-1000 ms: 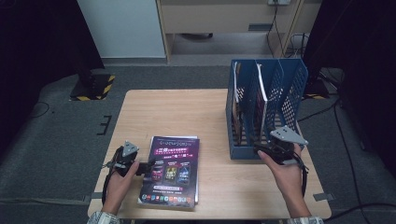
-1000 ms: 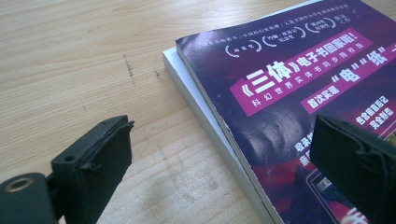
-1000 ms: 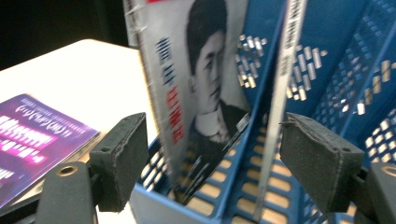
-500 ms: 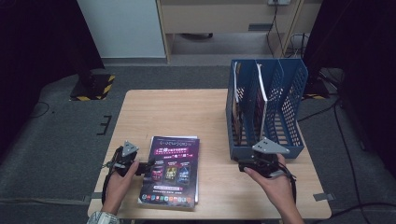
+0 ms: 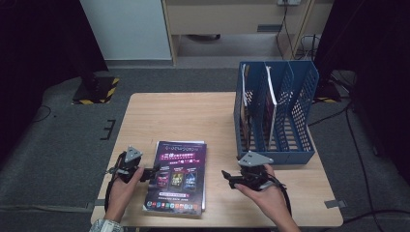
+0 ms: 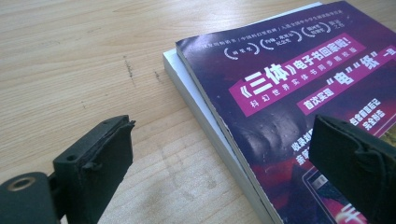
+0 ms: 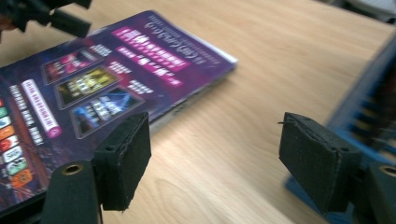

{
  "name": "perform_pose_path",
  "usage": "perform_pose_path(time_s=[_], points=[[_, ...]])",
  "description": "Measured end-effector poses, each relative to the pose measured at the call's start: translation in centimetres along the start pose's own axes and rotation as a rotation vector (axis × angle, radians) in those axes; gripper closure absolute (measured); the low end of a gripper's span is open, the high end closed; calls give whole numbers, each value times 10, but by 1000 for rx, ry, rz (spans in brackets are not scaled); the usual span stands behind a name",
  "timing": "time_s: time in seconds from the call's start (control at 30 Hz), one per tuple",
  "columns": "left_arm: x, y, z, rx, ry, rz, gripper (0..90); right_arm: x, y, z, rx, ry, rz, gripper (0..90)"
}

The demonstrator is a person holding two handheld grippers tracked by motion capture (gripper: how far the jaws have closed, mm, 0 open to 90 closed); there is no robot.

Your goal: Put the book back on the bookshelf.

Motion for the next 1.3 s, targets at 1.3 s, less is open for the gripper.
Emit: perform_pose_path(time_s=[1.3], points=[[1,-17,-24,113,-54,40,337,15,-83,80,-194,12,119,167]])
Point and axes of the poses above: each handheld gripper's, and its own axes: y roughly backward along the jaws, x roughly out of its underside, z roughly to its left, the point moved 10 cm from there along -y, roughly forward along the jaws, and after that the axes turned 7 degrees about x, right-handed, at the moved point
